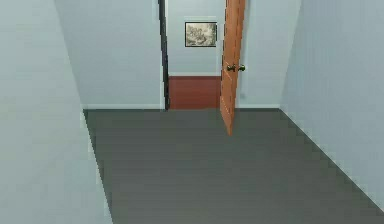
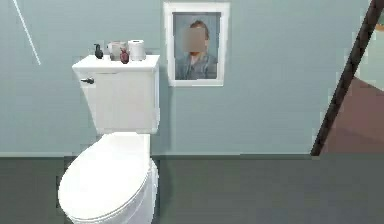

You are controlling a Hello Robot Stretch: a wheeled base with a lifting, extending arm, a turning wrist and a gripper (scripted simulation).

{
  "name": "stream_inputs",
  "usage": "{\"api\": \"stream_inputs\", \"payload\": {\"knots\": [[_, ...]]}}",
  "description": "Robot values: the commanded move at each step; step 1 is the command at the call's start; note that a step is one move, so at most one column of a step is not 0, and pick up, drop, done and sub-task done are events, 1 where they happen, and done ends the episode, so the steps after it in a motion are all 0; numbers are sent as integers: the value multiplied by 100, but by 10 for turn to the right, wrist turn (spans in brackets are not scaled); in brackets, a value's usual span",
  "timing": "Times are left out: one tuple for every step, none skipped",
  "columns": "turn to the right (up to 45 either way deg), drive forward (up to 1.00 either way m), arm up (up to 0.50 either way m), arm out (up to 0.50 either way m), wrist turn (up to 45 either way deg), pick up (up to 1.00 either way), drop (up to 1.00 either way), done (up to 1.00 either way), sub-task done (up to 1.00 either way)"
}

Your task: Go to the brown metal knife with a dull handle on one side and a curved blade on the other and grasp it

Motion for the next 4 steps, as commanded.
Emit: {"api": "stream_inputs", "payload": {"knots": [[0, 100, 0, 0, 0, 0, 0, 0, 0], [0, 100, 0, 0, 0, 0, 0, 0, 0], [150, 0, 0, 0, 0, 0, 0, 0, 0], [0, 10, 0, 0, 0, 0, 0, 0, 0]]}}
